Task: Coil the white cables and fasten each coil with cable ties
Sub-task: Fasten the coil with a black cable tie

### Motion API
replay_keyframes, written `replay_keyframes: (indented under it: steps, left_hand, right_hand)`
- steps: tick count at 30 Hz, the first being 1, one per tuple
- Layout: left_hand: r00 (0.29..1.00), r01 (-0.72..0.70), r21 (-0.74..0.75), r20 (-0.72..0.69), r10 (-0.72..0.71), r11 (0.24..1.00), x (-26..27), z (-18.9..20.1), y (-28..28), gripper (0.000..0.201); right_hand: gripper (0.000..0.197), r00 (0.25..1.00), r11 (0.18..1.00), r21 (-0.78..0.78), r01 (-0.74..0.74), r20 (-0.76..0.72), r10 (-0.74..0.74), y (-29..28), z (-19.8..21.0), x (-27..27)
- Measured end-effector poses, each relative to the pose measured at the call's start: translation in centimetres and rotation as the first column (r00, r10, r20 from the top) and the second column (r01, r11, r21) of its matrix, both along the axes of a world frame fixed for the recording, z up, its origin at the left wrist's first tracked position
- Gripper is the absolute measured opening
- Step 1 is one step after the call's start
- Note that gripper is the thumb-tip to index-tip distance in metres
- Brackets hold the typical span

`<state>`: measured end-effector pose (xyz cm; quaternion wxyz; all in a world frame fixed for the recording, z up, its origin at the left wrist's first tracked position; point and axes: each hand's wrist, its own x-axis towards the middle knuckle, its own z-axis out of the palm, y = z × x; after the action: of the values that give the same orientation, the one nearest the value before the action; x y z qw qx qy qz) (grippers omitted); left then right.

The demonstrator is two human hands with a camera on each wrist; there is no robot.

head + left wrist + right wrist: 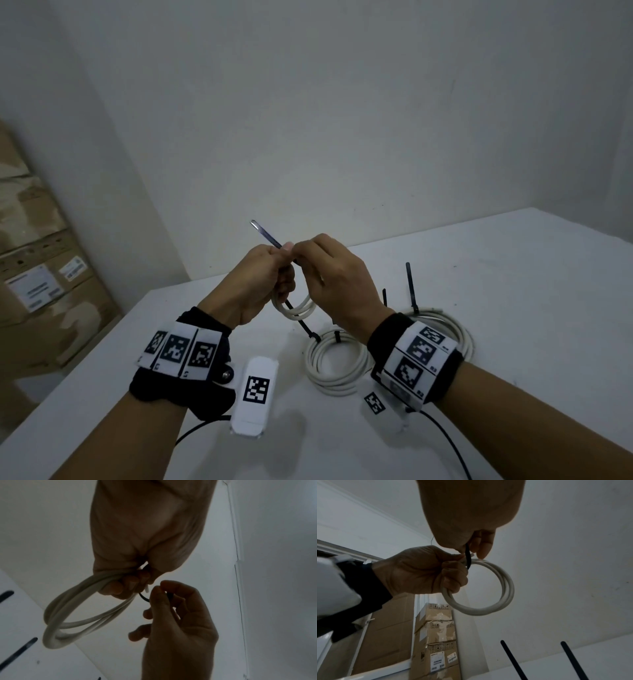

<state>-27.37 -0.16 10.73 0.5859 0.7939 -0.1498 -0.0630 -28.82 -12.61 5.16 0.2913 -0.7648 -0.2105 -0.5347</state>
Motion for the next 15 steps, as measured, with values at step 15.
replay_keyframes:
  steps: [15]
  left_hand:
    - [0.996, 0.01, 0.005, 0.09, -0.011, 1.0, 0.9, -1.8, -0.6, 0.022]
  right_hand:
    - [0.026, 0.98, 0.978, -0.065, -0.2, -0.007, 0.2, -0.7, -1.9, -0.8]
